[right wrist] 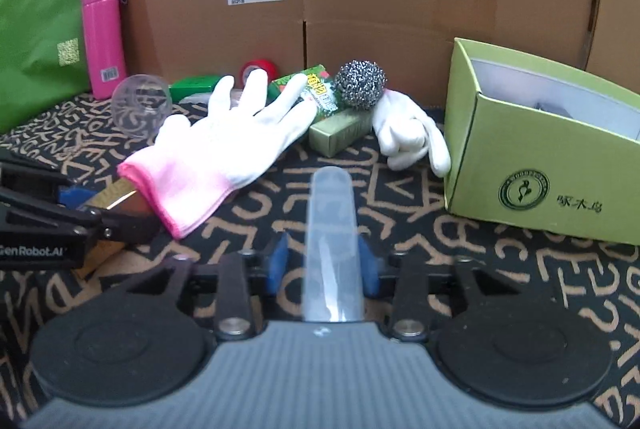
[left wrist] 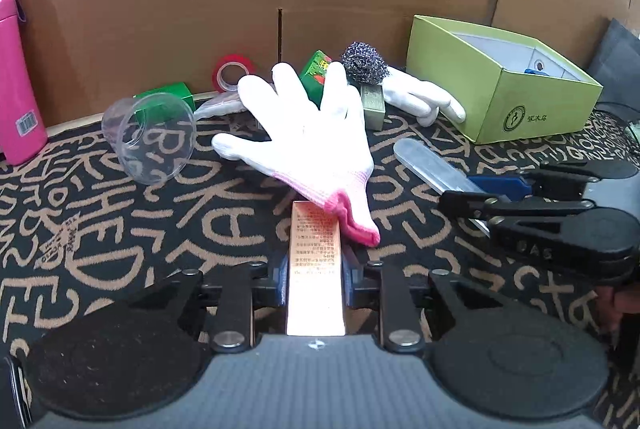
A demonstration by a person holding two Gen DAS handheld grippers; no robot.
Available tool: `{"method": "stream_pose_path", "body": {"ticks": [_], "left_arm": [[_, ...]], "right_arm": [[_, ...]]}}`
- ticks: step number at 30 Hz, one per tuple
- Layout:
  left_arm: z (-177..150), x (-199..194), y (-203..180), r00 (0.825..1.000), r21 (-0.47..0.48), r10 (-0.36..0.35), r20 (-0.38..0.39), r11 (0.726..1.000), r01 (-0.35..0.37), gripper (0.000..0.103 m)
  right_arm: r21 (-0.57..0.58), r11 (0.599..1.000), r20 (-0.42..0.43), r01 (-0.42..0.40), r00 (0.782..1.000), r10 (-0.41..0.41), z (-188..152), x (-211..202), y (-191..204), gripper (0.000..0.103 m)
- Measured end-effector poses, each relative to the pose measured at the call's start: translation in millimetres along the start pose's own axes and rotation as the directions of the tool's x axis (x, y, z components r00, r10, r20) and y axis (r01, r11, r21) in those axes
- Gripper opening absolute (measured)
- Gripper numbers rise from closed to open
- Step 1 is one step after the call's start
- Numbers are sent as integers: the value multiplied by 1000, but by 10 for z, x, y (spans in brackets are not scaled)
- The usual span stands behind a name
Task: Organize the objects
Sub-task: 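Grasp the copper box with the left tool while the right tool grasps the clear plastic tube, then carry the copper box and plastic tube into the green box and open both tools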
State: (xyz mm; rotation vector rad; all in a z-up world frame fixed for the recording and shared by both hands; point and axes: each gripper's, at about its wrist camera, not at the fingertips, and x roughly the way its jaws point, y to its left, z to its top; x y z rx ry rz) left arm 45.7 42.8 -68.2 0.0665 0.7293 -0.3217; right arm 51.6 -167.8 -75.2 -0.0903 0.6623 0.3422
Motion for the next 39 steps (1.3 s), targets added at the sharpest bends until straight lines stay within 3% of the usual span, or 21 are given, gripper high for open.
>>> {"method": "stream_pose_path", "body": {"ticks": [4, 8, 12, 21, 25, 31, 39], "left_arm": [[-83, -132, 10, 999, -6, -28, -16, 1000, 27, 25], [-148, -359, 4, 993, -30, -111, -26, 993, 111, 24], [17, -554, -98, 985, -19, -171, 38, 985, 172, 24], [919, -433, -686, 930, 7, -309, 199, 949, 314, 25], [1308, -136, -969, 914, -34, -347, 210, 932, 361, 25], [1723, 444, -1423, 934, -38, -306, 183, 948, 317, 25], [1947, 1116, -1727, 951, -90, -289, 114, 950, 299, 25]], "right_arm": [[34, 998, 6, -55, 998, 55, -88, -159, 8, 27], [60, 996, 55, -73, 996, 70, -99, -393, -24, 27], [68, 996, 127, -64, 990, 55, 22, -605, -124, 27], [86, 991, 272, 105, 954, -125, 419, -923, -675, 27], [109, 971, 286, 211, 929, -234, 567, -945, -1064, 27], [126, 922, 249, 367, 888, -387, 763, -782, -1713, 27], [109, 891, 179, 441, 873, -454, 884, -351, -2364, 26]]}}
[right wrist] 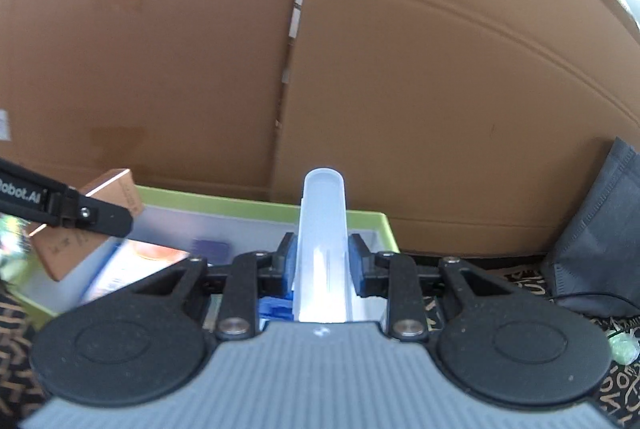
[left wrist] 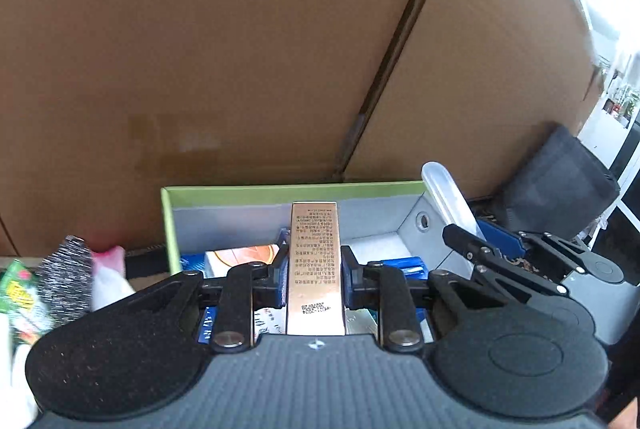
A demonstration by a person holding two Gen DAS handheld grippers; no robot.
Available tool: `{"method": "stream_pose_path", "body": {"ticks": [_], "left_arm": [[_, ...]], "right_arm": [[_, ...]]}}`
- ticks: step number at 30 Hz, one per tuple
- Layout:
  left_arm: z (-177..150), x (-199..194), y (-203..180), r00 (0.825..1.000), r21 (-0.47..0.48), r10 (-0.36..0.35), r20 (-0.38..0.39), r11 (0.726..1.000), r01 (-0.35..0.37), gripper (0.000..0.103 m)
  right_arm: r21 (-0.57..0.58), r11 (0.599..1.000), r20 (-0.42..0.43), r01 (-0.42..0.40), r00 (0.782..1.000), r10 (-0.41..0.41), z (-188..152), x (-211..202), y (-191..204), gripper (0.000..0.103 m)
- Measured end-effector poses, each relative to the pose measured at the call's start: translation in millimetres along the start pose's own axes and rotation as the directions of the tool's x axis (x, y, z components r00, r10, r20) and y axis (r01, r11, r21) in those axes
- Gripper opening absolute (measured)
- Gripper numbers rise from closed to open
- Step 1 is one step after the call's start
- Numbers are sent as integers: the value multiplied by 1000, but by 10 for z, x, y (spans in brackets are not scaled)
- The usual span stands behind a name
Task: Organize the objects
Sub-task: 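Carry the copper box and plastic tube into the green box and open both tools, then withdraw both tools from the green box back toward the pile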
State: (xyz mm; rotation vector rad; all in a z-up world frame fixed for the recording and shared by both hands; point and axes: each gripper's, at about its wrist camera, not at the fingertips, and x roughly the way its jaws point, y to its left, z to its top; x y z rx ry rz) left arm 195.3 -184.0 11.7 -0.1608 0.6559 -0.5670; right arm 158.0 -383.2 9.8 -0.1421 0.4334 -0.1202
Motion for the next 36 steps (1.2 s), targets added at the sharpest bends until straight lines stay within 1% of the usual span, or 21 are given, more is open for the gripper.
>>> {"method": "stream_pose_path", "body": {"ticks": [4, 6, 7, 8, 9, 10, 11, 12, 13, 15, 16, 18, 19, 21, 23, 26, 28, 29, 31, 32, 36], "left_arm": [[-36, 133, -45, 1000, 15, 13, -15, 1000, -13, 25], [-43, 169, -50, 1000, 26, 7, -14, 1000, -7, 24], [-42, 171, -37, 1000, 28, 3, -6, 1000, -3, 27], [-52, 162, -40, 1000, 23, -6, 5, 1000, 6, 33], [-62, 144, -30, 1000, 9, -19, 12, 1000, 19, 60], [-73, 113, -19, 1000, -13, -19, 22, 1000, 19, 86], [-115, 93, -19, 999, -28, -8, 46, 1000, 9, 89], [-142, 31, -27, 997, -25, 1, 82, 1000, 1, 89], [-110, -17, -28, 995, -4, 2, 101, 1000, -2, 89], [-131, -122, -57, 994, 38, 20, 109, 999, -24, 89], [-143, -171, -56, 993, 46, 32, 113, 998, -37, 89], [-186, -293, -34, 992, 49, 54, 115, 997, -60, 89], [-213, -355, -22, 992, 55, 63, 108, 996, -69, 89], [-269, -475, 23, 992, 62, 103, 74, 992, -107, 89], [-343, -618, 99, 991, 52, 128, 48, 990, -130, 89], [-498, -859, 241, 990, 29, 135, 40, 990, -137, 89], [-601, -1025, 346, 987, 28, 156, 42, 987, -157, 89], [-640, -1126, 413, 983, 31, 178, 44, 983, -179, 89], [-727, -1241, 520, 974, 32, 223, 46, 974, -225, 89], [-783, -1327, 571, 969, 31, 244, 45, 969, -246, 89], [-960, -1572, 832, 949, -11, 313, 37, 950, -313, 89]], "right_arm": [[1, 1000, -32, 12, 999, -12, -88, 204, -108, 26], [-7, 1000, -54, 24, 998, -24, -129, 273, -130, 27], [-5, 1000, -72, 13, 997, -14, -150, 305, -144, 27], [1, 1000, -88, 0, 996, 0, -173, 328, -174, 28], [15, 1000, -89, -6, 996, 7, -229, 301, -208, 33], [32, 999, -79, -5, 997, 7, -247, 272, -214, 48], [48, 999, -60, -9, 998, 12, -264, 225, -211, 59], [59, 998, -46, -14, 999, 17, -276, 177, -197, 63], [65, 998, -40, -15, 999, 18, -283, 126, -178, 69], [68, 998, -20, -11, 1000, 12, -294, -2, -112, 79], [70, 998, -1, -11, 1000, 11, -298, -87, -73, 89], [80, 997, 39, -16, 999, 13, -289, -263, 37, 101], [86, 996, 59, -23, 998, 18, -272, -351, 91, 103], [97, 994, 91, -53, 995, 44, -283, -542, 182, 103], [119, 990, 97, -79, 993, 67, -314, -702, 274, 103], [129, 983, 86, -128, 989, 118, -388, -866, 454, 103], [135, 977, 79, -168, 984, 158, -478, -971, 582, 103], [140, 971, 72, -194, 980, 186, -529, -1022, 654, 103], [159, 959, 61, -235, 972, 228, -512, -1067, 764, 103], [166, 954, 48, -250, 968, 245, -529, -1033, 819, 103], [190, 943, -25, -274, 959, 283, -699, -1061, 1079, 103]]}}
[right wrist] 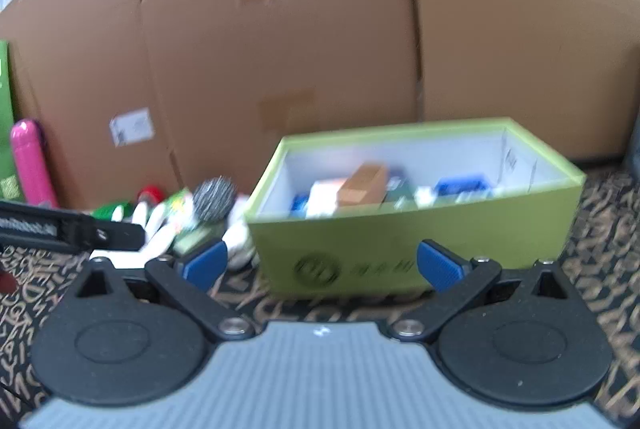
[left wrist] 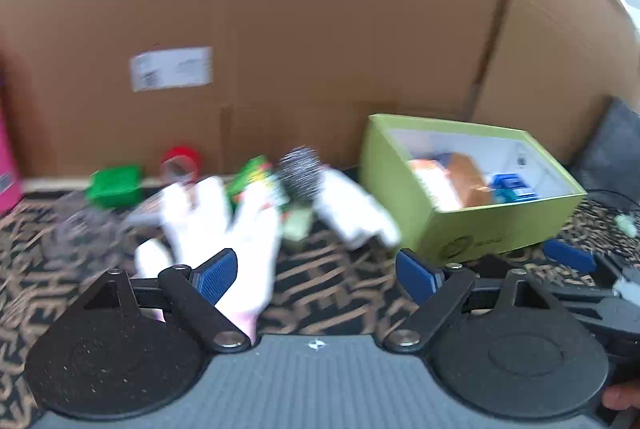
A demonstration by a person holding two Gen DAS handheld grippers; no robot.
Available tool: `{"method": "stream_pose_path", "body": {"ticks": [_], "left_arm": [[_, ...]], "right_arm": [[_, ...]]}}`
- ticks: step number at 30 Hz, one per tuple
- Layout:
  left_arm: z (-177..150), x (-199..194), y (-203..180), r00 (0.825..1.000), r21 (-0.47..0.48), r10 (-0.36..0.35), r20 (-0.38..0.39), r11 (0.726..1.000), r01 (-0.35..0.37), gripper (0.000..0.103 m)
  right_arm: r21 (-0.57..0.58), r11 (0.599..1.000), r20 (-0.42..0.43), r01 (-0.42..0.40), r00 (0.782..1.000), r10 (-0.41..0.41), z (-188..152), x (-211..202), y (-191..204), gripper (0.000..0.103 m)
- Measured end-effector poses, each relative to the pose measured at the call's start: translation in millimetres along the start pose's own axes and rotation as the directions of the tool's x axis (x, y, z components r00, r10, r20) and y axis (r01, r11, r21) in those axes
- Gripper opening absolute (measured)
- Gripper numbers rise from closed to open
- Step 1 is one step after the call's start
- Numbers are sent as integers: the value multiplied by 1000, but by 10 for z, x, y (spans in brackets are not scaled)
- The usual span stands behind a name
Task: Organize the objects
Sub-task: 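Withdraw both tools from the green box back toward the pile, then grasp the clear plastic cup with the left tool while the right tool grasps the pink-white glove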
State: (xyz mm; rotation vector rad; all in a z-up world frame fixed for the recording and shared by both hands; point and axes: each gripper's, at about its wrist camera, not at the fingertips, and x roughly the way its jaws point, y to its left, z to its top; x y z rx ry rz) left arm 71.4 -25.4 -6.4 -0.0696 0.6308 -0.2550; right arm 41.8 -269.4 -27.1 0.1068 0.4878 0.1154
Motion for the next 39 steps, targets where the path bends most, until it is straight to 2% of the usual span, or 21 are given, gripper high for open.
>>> {"method": "stream_pose_path", "body": {"ticks": [3, 7, 9, 18, 21, 24, 26, 30, 31, 32, 33, 35, 36, 37, 39], "left_arm": [[-84, -65, 218, 998, -16, 56, -6, 998, -57, 89], [-165, -83, 436, 988, -14, 152, -13, 988, -152, 89], [-196, -81, 538, 985, -18, 172, -28, 985, -172, 89], [-326, -131, 1115, 984, -70, 173, -48, 982, -176, 89], [-322, -142, 1381, 978, -118, 202, -60, 971, -208, 89], [-279, -113, 1556, 977, -155, 202, -62, 965, -210, 89], [-217, -57, 1620, 976, -166, 206, -70, 962, -215, 89], [-41, 99, 1694, 973, -177, 230, -33, 956, -233, 89], [-1, 164, 1702, 971, -172, 236, -29, 956, -237, 89], [19, 223, 1706, 971, -163, 237, -29, 957, -238, 89], [37, 291, 1706, 971, -151, 238, -34, 959, -241, 89], [39, 390, 1707, 971, -127, 238, -37, 962, -241, 76], [32, 425, 1720, 972, -117, 233, -41, 965, -236, 49], [28, 463, 1743, 973, -114, 225, -59, 966, -230, 28], [-8, 490, 1797, 981, -143, 173, -88, 972, -184, 13]], "right_arm": [[18, 1000, -60, -17, 998, 18, -152, 69, 83, 103], [18, 998, -95, -64, 993, 65, -279, 146, 396, 103], [-4, 998, -113, -68, 991, 68, -297, 225, 557, 103], [-43, 991, -150, -125, 982, 117, -331, 362, 1154, 103], [-45, 982, -196, -182, 966, 170, -315, 566, 1366, 103], [-28, 980, -219, -198, 958, 187, -281, 824, 1561, 103], [-24, 983, -215, -183, 961, 174, -263, 979, 1642, 103], [-53, 984, -186, -172, 969, 159, -264, 1118, 1713, 102], [-69, 982, -191, -176, 969, 160, -276, 1120, 1716, 92], [-84, 978, -201, -190, 965, 170, -294, 1118, 1708, 75], [-87, 975, -211, -206, 960, 184, -313, 1109, 1684, 66], [-80, 974, -203, -213, 960, 193, -328, 1042, 1600, 31], [-67, 972, -207, -226, 956, 208, -329, 1007, 1540, 26], [-52, 969, -211, -240, 951, 225, -332, 963, 1477, 20], [-61, 967, -208, -246, 951, 228, -354, 847, 1391, 15]]}}
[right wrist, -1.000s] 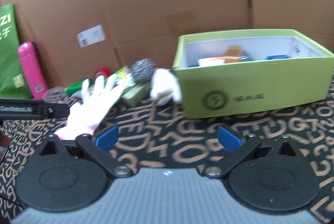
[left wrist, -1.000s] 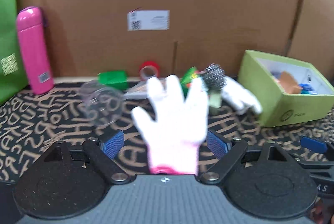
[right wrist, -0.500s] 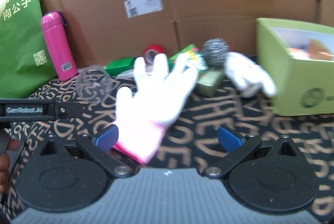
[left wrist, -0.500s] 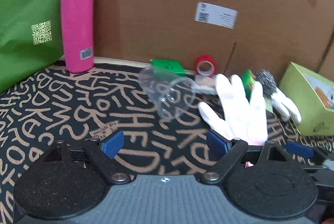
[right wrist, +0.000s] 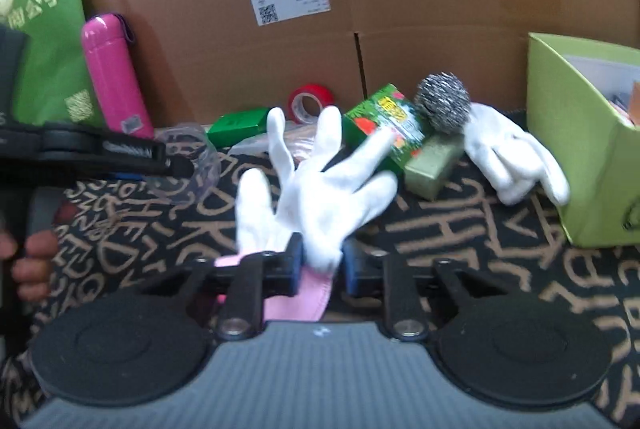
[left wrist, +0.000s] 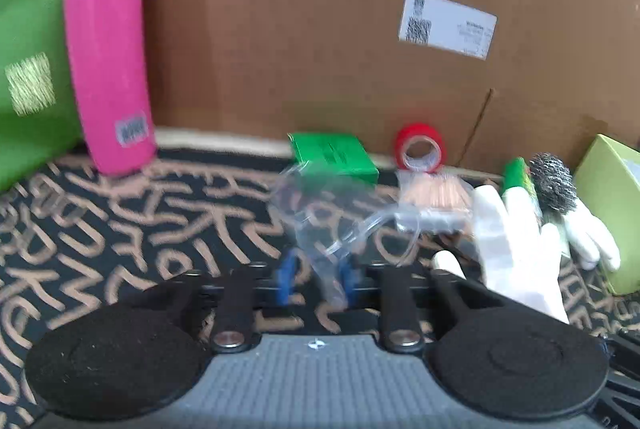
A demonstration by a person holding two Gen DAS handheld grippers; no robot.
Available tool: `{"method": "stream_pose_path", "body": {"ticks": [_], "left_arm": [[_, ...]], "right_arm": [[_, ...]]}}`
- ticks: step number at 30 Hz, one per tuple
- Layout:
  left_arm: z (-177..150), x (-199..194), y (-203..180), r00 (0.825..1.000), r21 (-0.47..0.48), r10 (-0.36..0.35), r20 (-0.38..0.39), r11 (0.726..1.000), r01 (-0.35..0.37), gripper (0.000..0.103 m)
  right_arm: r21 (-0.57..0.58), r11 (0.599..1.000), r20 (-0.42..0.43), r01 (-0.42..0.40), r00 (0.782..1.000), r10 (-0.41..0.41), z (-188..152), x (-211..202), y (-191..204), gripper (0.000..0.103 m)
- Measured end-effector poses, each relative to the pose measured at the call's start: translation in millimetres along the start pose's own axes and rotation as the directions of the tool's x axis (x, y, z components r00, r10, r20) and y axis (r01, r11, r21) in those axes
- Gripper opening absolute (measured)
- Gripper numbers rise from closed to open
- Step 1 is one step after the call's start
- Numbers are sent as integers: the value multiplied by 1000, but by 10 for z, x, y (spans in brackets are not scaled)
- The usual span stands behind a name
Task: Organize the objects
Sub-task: 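Grasp the clear plastic cup with the left tool while the right tool grasps the pink-white glove, then carry the cup and glove into the green box and open both tools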
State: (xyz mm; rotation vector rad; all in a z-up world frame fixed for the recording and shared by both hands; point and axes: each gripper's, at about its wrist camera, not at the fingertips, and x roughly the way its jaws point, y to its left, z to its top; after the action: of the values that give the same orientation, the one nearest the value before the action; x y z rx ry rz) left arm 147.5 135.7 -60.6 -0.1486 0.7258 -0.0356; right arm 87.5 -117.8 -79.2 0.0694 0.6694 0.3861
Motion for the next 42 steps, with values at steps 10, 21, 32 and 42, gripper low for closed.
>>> {"method": "stream_pose_path", "body": {"ticks": [10, 21, 32, 42], "left_arm": [[-400, -405, -217, 991, 91, -131, -38, 987, 134, 6], [-444, -371, -415, 992, 125, -117, -49, 985, 123, 7], [-290, -778, -928, 967, 204, -255, 26, 948, 245, 6], [170, -758, -1919, 911, 324, -403, 85, 876, 358, 6]], "right_arm": [[-65, 998, -44, -20, 999, 17, -246, -477, -89, 23], [-61, 997, -14, -43, 999, 43, -246, -319, -75, 12], [-32, 999, 172, 1, 985, 5, -46, -1002, -433, 8], [-7, 972, 356, 233, 910, -215, 398, -1582, -1026, 8]]}}
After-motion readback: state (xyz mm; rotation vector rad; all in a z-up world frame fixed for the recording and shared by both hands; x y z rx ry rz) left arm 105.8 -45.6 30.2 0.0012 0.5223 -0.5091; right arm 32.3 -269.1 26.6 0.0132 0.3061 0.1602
